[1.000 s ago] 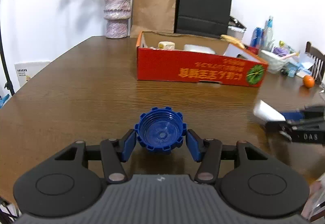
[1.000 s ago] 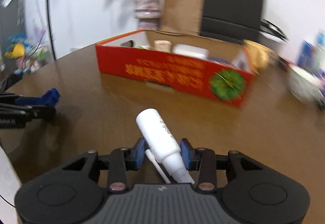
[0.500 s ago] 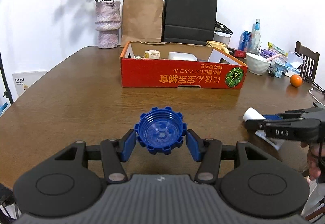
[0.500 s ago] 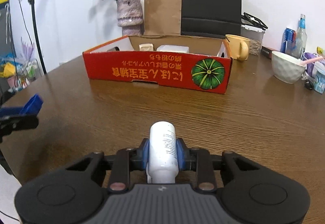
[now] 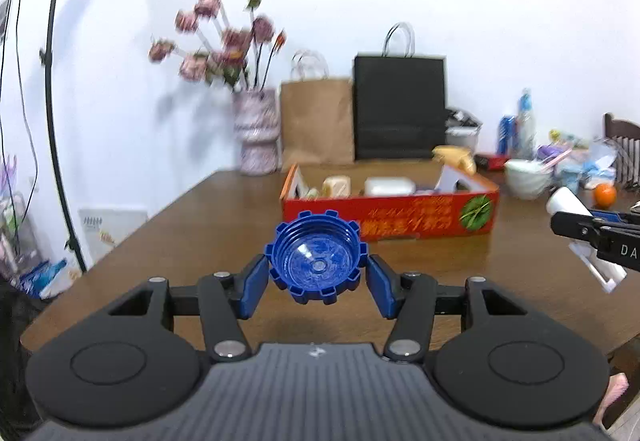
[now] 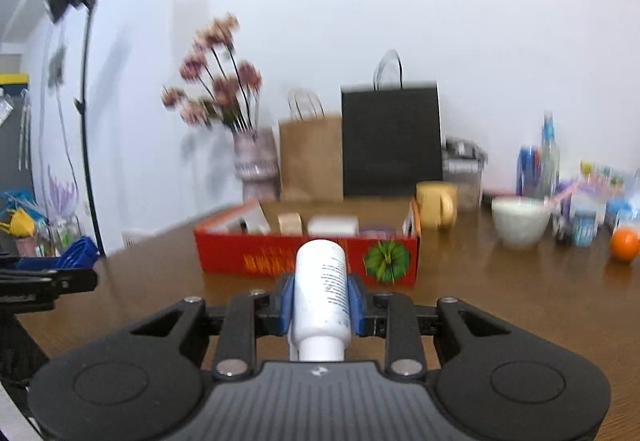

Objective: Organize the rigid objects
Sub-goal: 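Carry the blue cap and white spray bottle with both tools over the box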

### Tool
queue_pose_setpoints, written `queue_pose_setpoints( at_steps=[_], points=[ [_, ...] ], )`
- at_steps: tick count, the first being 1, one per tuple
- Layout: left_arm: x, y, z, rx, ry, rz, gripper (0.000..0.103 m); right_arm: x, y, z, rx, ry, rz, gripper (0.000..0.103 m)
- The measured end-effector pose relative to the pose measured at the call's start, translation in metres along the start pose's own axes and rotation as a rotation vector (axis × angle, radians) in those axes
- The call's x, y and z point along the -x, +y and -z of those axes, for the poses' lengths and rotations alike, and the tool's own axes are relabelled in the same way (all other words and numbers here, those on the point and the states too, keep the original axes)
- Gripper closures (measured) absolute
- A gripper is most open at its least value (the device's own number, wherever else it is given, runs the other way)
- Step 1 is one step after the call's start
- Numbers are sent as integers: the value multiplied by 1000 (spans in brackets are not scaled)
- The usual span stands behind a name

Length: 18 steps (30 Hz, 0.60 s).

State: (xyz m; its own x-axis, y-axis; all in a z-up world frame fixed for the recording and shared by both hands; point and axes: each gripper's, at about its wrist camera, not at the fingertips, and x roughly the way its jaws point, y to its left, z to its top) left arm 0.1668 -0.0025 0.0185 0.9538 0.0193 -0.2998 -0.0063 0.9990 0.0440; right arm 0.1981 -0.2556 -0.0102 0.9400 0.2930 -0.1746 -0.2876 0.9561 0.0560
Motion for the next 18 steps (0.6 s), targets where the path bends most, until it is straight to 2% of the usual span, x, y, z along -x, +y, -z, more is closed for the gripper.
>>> queue_pose_setpoints(
  at_steps=[3, 9, 14, 18],
  points=[
    [19, -3, -4, 7, -29, 28, 48, 25, 11, -4, 12, -42, -20, 76],
    [42, -7, -6, 6, -70, 42, 48, 46, 21, -4, 26, -47, -38, 76],
    [32, -6, -10, 11, -64, 39, 48, 39, 19, 0, 1, -25, -46, 76],
    [15, -6, -18, 1, -65, 42, 48, 17, 13, -5, 3, 0, -59, 76]
  ],
)
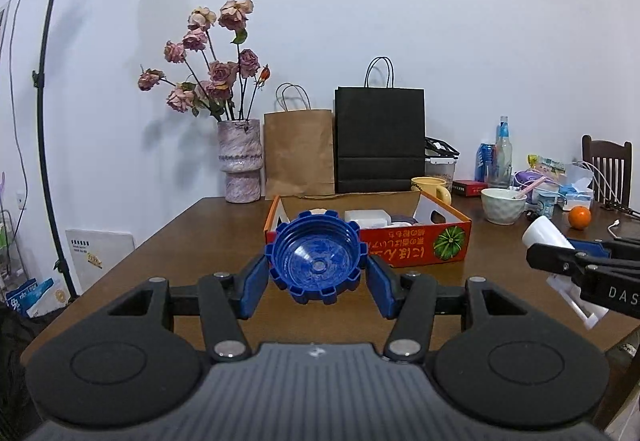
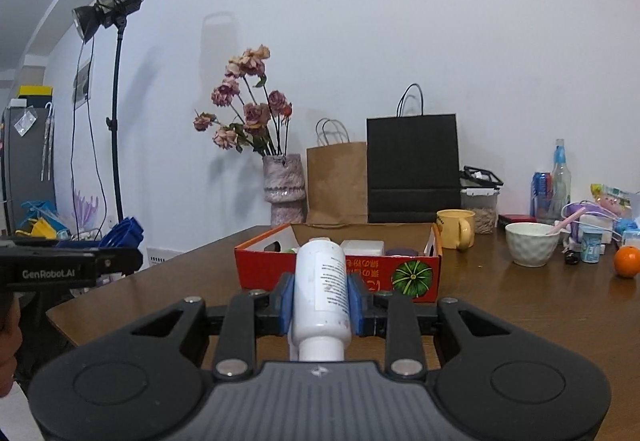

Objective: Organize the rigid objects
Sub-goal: 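Carry the blue cap and white spray bottle with both tools over the box, then open the left tool to drop the blue cap while the right tool releases the bottle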

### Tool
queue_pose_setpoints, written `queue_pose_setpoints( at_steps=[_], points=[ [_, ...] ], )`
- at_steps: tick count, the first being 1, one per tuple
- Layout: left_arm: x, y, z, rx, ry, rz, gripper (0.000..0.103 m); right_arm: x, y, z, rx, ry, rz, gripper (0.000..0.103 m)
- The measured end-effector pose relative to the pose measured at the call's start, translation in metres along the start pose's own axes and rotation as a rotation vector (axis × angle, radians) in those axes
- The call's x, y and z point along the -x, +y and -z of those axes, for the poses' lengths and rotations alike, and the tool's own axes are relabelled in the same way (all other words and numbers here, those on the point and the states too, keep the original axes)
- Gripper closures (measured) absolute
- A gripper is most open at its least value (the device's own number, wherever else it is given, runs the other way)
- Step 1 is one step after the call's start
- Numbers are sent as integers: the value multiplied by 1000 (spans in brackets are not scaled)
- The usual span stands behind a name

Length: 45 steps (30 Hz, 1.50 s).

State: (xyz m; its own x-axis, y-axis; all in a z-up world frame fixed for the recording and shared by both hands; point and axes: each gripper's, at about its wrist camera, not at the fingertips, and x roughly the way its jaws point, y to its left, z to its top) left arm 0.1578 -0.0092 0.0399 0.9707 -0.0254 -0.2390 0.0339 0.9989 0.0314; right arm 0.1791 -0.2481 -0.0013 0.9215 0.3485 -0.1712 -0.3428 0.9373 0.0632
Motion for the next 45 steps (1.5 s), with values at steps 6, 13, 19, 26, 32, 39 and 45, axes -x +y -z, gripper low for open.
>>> queue_pose_setpoints(
  at_steps=[6, 13, 19, 26, 32, 39, 45],
  points=[
    [-52, 7, -25, 1, -2, 14, 48, -54, -19, -31, -33, 20, -59, 76],
    [-137, 15, -60, -7, 20, 45, 48, -153, -42, -75, -33, 78, -131, 76],
    [-221, 17, -83, -23, 84, 61, 48, -244, -44, -108, 59, 157, -163, 76],
    [-323, 23, -89, -5, 261, 100, 48, -355, -54, -123, 48, 336, -222, 76],
    [-384, 26, -76, -15, 400, 93, 47, -435, -58, -107, -71, 470, -224, 76],
    [-404, 23, -59, -43, 429, 62, 45, -477, -47, -77, -74, 562, -165, 73],
    [-399, 24, -63, -60, 438, 82, 33, -468, -51, -85, -70, 545, -137, 67]
  ],
)
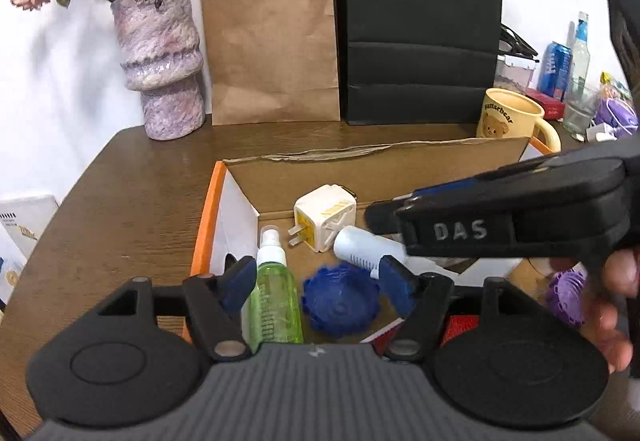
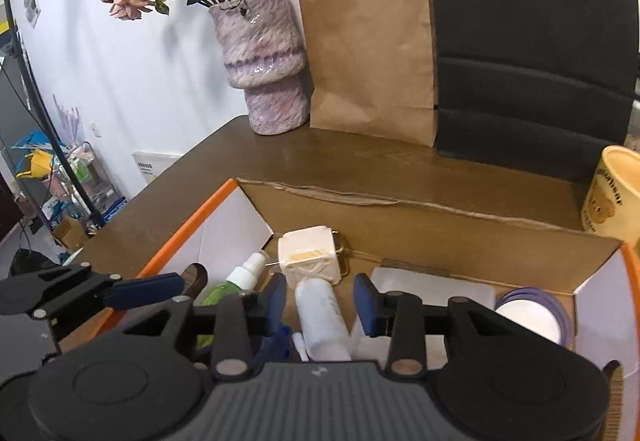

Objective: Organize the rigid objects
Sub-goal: 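Open the left tool to drop the blue cap while the right tool releases the bottle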

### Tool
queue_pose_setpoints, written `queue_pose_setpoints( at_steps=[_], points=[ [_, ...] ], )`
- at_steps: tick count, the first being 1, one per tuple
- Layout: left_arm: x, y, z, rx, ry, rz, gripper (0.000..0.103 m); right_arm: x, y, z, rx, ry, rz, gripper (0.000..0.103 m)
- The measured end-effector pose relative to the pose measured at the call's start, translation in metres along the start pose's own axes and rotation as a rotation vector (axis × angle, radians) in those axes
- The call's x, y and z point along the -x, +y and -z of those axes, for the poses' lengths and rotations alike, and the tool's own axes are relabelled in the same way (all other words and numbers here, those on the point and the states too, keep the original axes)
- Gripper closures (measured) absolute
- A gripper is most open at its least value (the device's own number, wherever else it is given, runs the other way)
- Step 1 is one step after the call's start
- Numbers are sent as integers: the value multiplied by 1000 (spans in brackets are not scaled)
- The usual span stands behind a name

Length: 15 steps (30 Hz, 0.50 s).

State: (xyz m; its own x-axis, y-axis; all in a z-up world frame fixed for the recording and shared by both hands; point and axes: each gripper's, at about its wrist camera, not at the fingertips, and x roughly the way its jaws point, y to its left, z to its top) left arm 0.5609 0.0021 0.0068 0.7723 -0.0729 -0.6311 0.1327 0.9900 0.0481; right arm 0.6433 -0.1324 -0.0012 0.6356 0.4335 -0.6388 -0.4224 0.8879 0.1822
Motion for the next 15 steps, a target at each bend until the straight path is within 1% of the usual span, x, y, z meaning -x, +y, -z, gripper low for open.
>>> queue_pose_setpoints(
  at_steps=[4, 6, 8, 10, 12, 14, 15],
  points=[
    [15, 3, -4, 14, -9, -10, 28, 26, -5, 2, 8, -13, 24, 64],
    [26, 3, -5, 16, -21, -25, 22, 42, -9, 6, 9, -21, 38, 58],
    [40, 1, -3, 1, -55, -68, 13, 57, -12, 10, 21, -22, 67, 56],
    [53, 0, -1, 3, -101, -99, 9, 77, -17, 16, 24, -30, 100, 55],
    [68, 0, 1, 26, -153, -118, 5, 98, -20, 23, 22, -48, 128, 45],
    [84, 0, 4, 50, -213, -123, 3, 123, -22, 33, 22, -92, 163, 21],
    [94, -1, 7, 55, -243, -121, 2, 132, -24, 38, 24, -110, 178, 16]
  ],
)
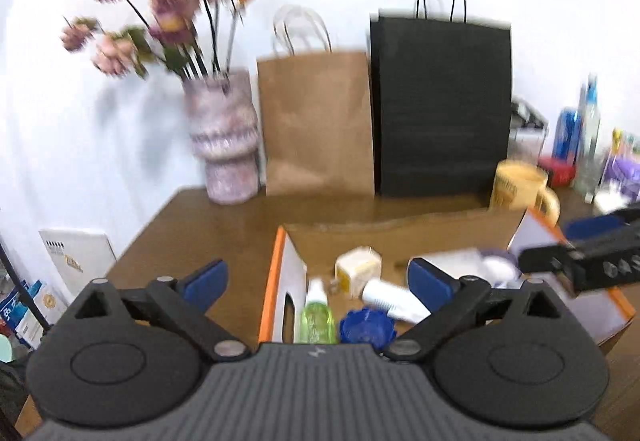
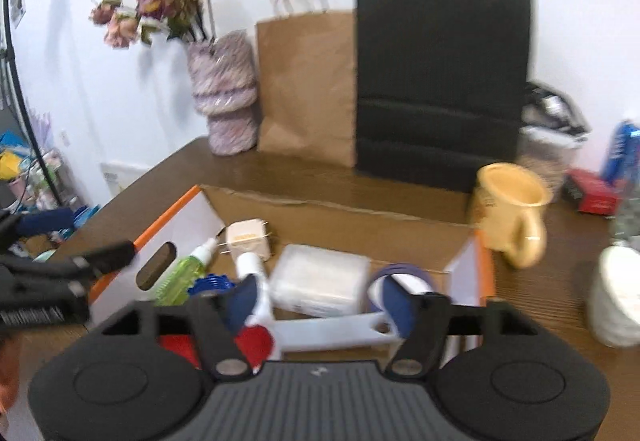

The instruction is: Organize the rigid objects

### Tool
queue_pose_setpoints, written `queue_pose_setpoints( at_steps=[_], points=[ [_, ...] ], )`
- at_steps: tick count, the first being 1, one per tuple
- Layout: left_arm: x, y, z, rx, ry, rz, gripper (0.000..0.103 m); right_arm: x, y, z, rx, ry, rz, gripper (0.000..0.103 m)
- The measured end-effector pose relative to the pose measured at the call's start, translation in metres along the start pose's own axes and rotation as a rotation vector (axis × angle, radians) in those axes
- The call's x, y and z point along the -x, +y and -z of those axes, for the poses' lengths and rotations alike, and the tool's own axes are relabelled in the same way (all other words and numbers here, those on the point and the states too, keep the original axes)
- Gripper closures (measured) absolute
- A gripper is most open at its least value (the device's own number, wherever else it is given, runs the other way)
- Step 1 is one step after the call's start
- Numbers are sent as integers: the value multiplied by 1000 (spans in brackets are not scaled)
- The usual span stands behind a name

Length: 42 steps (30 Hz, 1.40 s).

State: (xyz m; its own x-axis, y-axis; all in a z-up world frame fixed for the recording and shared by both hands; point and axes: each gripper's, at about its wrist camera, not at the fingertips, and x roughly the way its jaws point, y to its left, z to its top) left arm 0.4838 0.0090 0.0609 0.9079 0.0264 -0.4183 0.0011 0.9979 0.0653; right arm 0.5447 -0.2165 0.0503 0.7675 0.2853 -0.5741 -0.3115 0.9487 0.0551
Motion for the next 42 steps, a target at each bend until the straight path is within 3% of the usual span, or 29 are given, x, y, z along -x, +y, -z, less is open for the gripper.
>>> queue_pose_setpoints(
  at_steps=[5, 11, 19, 25, 29, 36, 42],
  points=[
    [47, -7, 10, 17, -131, 13, 0, 55, -10, 30, 13, -99, 58, 14],
    [90, -16, 21, 6, -205, 30, 0, 97, -8, 56, 0, -175, 105, 14],
    [136, -30, 40, -46, -232, 45, 0, 149, 3, 85, -2, -311, 103, 11],
    [178, -34, 64, -36, -267, 34, 0, 183, 14, 118, -3, -361, 79, 10],
    [201, -34, 82, -31, -213, 18, 0, 205, 25, 146, 11, -413, 83, 4],
    [256, -26, 133, 29, -242, -3, 0, 239, 54, 199, 19, -442, 74, 3],
    [321, -20, 185, 27, -319, -31, 0, 281, 93, 263, 134, -473, 110, 3]
  ],
)
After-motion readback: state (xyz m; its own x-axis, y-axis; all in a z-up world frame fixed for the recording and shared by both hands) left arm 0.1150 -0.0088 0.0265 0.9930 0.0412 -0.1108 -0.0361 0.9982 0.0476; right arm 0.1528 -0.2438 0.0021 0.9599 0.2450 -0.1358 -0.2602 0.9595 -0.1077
